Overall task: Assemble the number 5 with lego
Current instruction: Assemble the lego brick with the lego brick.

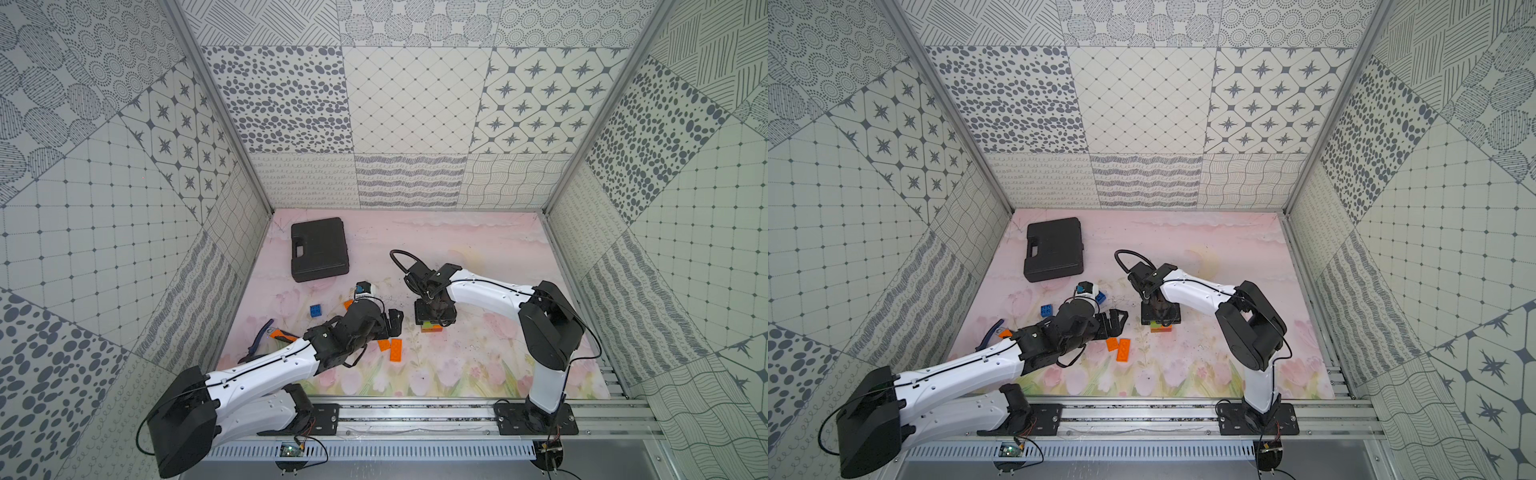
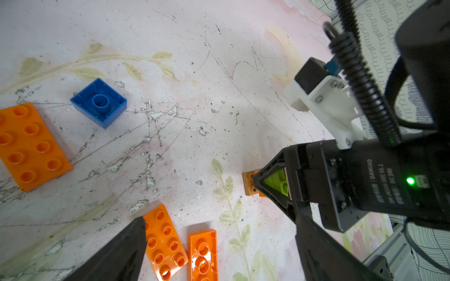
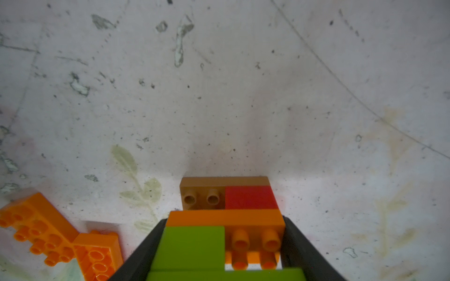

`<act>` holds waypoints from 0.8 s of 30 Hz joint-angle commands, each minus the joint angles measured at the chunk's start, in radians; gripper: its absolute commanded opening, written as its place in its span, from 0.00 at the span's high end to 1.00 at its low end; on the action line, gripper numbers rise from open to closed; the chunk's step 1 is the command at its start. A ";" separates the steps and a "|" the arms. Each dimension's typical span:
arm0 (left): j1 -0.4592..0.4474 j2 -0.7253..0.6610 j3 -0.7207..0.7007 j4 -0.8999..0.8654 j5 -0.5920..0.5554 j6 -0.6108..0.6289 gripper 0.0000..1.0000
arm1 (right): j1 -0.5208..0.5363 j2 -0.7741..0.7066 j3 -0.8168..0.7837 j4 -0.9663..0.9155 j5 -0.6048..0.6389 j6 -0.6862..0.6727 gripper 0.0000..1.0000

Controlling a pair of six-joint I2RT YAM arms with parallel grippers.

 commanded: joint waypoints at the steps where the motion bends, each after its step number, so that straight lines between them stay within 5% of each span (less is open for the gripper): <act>1: 0.008 0.002 0.006 0.010 -0.012 0.008 0.01 | -0.013 0.065 -0.057 0.051 0.000 -0.028 0.40; 12: 0.007 -0.001 0.007 0.010 -0.015 0.009 0.01 | -0.012 -0.015 -0.023 0.045 -0.016 -0.036 0.21; 18: 0.007 -0.009 0.003 0.006 -0.013 0.010 0.01 | -0.011 -0.131 -0.045 0.069 -0.016 -0.088 0.02; 24: 0.007 -0.011 0.014 0.012 0.019 0.050 0.01 | -0.024 -0.360 -0.162 0.232 -0.031 -0.264 0.01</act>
